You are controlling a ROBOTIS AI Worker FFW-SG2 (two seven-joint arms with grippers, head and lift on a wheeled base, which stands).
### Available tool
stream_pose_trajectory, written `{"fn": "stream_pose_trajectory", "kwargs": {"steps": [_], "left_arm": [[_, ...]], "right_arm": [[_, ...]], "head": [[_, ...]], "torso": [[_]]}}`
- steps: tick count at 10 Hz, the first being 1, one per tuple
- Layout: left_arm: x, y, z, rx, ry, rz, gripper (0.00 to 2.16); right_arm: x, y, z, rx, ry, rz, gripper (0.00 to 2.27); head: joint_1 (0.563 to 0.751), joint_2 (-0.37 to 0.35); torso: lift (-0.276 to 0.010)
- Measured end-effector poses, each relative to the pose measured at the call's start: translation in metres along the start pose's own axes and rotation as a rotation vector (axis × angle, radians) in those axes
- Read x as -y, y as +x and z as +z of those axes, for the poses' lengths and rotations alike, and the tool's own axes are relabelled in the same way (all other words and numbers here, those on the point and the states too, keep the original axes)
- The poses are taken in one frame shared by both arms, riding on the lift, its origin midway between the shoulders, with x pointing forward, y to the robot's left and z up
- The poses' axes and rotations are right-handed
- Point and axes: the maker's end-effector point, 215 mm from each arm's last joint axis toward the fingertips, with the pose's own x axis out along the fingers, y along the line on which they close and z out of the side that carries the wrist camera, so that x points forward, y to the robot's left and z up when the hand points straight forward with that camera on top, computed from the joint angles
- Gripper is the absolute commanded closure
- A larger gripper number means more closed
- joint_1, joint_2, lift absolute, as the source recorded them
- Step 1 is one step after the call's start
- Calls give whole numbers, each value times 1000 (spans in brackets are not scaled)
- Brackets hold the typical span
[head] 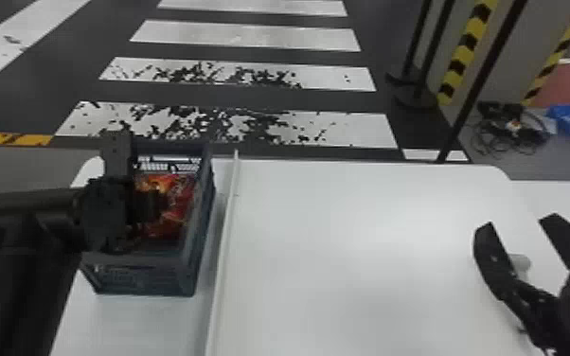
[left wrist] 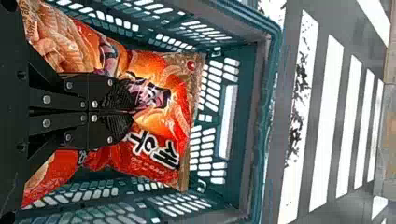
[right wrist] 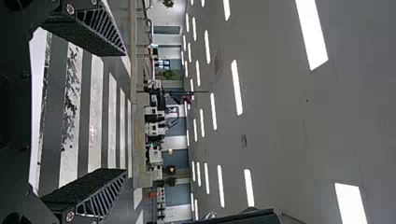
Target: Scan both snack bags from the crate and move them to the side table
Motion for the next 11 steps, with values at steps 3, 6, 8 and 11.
{"fn": "stream_pose_trajectory", "kwargs": {"steps": [3, 6, 8, 11], "left_arm": [[6, -25, 20, 49, 17, 4, 2148], [16, -46, 35, 88, 32, -5, 2148], [21, -58, 42, 110, 47, 4, 2148], [24, -70, 50, 141, 59, 19, 2148]], "right_arm": [[1, -2, 1, 2, -2, -4, 103], [4, -3, 2, 2, -3, -9, 103], [4, -3, 2, 2, -3, -11, 103], [6, -2, 1, -2, -1, -12, 103]], "head": [[695, -56], [695, -71], [695, -75], [695, -81]], "torso": [[-95], [-95], [-95], [-95]]}}
